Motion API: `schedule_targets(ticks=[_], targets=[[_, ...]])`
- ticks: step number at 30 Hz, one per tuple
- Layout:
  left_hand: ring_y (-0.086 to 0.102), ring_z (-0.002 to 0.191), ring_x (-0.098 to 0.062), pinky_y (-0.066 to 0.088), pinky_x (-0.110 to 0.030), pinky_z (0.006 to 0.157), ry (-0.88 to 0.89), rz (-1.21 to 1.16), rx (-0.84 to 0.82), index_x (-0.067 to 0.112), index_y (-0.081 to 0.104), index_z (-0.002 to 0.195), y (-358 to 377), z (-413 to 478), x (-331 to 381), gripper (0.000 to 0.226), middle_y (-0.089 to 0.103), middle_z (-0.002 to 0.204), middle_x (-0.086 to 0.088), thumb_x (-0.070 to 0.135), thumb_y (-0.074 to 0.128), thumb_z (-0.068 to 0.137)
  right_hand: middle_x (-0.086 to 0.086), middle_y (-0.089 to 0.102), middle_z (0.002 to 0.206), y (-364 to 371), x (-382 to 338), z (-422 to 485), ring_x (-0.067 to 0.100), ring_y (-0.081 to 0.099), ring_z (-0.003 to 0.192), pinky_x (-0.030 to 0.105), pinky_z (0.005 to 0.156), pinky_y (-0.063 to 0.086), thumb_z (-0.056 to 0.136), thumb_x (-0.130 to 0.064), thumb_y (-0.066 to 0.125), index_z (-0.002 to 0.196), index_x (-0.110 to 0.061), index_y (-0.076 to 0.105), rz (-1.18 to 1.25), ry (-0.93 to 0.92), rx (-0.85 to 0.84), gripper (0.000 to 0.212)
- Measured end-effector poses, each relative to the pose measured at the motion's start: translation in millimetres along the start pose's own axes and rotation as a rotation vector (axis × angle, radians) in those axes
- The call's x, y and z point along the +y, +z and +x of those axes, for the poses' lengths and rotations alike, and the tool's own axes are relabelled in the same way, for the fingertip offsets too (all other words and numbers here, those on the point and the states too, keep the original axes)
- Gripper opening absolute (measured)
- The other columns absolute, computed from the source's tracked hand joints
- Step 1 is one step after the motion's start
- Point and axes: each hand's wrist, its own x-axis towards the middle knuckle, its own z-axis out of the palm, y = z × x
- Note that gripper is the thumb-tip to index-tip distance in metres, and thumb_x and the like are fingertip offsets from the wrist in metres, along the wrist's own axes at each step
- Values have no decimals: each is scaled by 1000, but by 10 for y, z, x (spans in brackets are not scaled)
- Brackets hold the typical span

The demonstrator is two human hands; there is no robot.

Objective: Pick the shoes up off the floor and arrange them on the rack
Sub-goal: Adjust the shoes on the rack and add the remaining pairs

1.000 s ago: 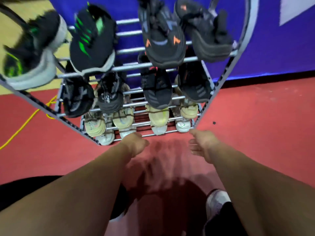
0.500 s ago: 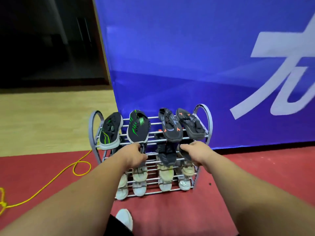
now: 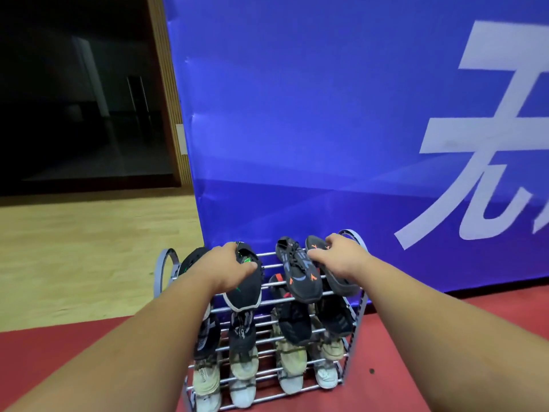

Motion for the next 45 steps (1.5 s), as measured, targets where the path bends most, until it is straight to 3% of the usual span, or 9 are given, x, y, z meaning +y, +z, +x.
schedule_targets(ticks=[5, 8, 20, 25, 29, 31, 33, 40, 45], targets=[[50, 134, -29, 45, -37, 103, 13, 48, 49, 16, 33, 156, -269, 374, 123, 82, 43, 154, -10, 66, 52, 94, 9, 56, 132, -215, -159, 412, 29, 61, 107, 39, 89, 52, 88, -56, 58, 141, -16, 48, -213, -18, -13, 68], [49, 137, -29, 44, -38, 104, 34, 44, 71, 18, 27, 160, -442, 458, 258, 85, 38, 159, -8, 66, 52, 94, 11, 48, 146, -365, -252, 548, 32, 52, 126, 42, 98, 49, 89, -58, 58, 154, -19, 36, -309, -52, -24, 79], [54, 130, -27, 47, -37, 101, 40, 90, 162, 16, 29, 159, -374, -173, 527, 83, 40, 156, -9, 60, 55, 95, 8, 47, 143, -447, -72, 114, 33, 40, 133, 49, 100, 47, 89, -57, 56, 150, -21, 38, -386, -176, 1, 73], [48, 136, -29, 44, -40, 106, 42, 184, 174, 15, 34, 154, -223, -443, 596, 76, 38, 157, -9, 60, 53, 95, 12, 50, 139, -468, 270, -60, 35, 43, 129, 42, 94, 43, 92, -53, 58, 146, -16, 43, -414, -194, 10, 67], [48, 134, -30, 46, -44, 106, 45, 302, 168, 17, 43, 147, -4, -467, 651, 70, 43, 149, -7, 61, 53, 93, 14, 53, 135, -408, 478, -79, 33, 47, 125, 38, 99, 36, 92, -51, 58, 138, -15, 48, -438, -215, -16, 59], [52, 127, -30, 48, -45, 101, 61, 351, 161, 19, 48, 138, 170, -388, 681, 63, 48, 141, -6, 63, 52, 92, 13, 53, 132, -316, 628, -8, 33, 48, 124, 38, 103, 38, 89, -52, 61, 133, -16, 51, -410, -202, -33, 57], [52, 126, -31, 48, -46, 101, 75, 369, 138, 20, 49, 137, 369, -262, 727, 63, 49, 140, -5, 63, 52, 92, 12, 54, 130, -198, 798, 90, 36, 49, 121, 41, 97, 45, 88, -53, 61, 132, -17, 51, -382, -181, -56, 58], [52, 131, -33, 45, -44, 107, 70, 154, 33, 17, 47, 143, 1222, 342, 883, 64, 46, 146, -8, 57, 56, 93, 13, 54, 124, 256, 1314, 535, 38, 50, 117, 47, 96, 49, 87, -44, 61, 118, -14, 54, -276, -93, -21, 44], [47, 135, -33, 42, -42, 110, 10, 32, 36, 12, 43, 145, 1791, 692, 909, 67, 40, 151, -10, 53, 58, 95, 9, 50, 127, 570, 1463, 827, 35, 48, 117, 43, 94, 48, 85, -40, 64, 125, -19, 52, -54, -38, 52, 47]])
